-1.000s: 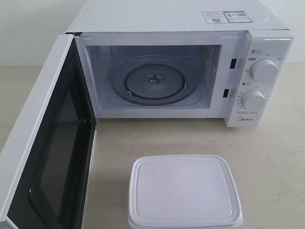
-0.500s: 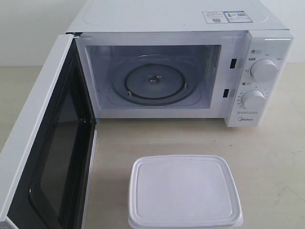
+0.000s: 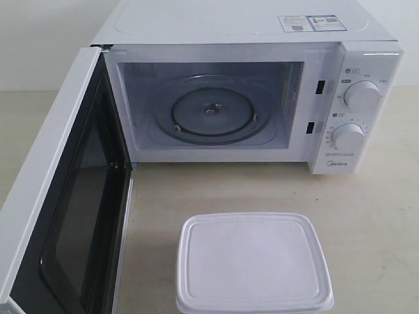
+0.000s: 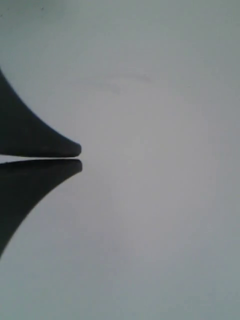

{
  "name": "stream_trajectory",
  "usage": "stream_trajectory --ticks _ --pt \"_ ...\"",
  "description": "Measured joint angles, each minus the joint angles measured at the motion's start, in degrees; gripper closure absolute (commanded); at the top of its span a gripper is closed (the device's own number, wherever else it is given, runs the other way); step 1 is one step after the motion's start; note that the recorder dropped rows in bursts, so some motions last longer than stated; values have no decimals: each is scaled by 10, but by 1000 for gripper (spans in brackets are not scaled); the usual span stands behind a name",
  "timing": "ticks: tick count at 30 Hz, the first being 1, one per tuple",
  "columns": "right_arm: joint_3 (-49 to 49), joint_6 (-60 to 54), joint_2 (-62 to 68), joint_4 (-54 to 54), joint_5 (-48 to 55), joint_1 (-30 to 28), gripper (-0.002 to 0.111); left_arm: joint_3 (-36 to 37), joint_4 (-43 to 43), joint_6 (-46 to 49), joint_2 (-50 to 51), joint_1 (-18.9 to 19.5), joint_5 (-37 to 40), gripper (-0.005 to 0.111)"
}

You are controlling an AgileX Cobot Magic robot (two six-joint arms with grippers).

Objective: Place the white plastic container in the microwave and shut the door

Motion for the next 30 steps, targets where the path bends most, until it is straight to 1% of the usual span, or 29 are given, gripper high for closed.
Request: stream_trajectory --ticks 3,6,10,12,16,17,19,20,22,24,26,30 --pt "-91 -1 89 -29 73 0 108 0 0 0 0 0 0 102" --pt "-139 0 165 -37 126 0 108 0 0 0 0 0 0 102" --pt "-140 25 234 -23 168 5 108 0 0 0 0 0 0 102" --pt "-123 48 266 -7 187 25 108 0 0 0 0 0 0 102" --pt "-63 66 321 39 210 121 108 0 0 0 0 0 0 102" --pt "-40 66 339 53 212 161 108 0 0 0 0 0 0 102" --pt "-10 68 360 77 218 215 108 0 0 0 0 0 0 102" --pt "12 68 372 95 220 255 108 0 0 0 0 0 0 102" --pt "42 70 383 127 223 305 108 0 0 0 0 0 0 102" --pt "72 70 390 169 223 367 108 0 0 0 0 0 0 102" --pt "100 71 393 209 221 413 108 0 0 0 0 0 0 102" --pt "145 72 393 289 195 481 108 0 0 0 0 0 0 102"
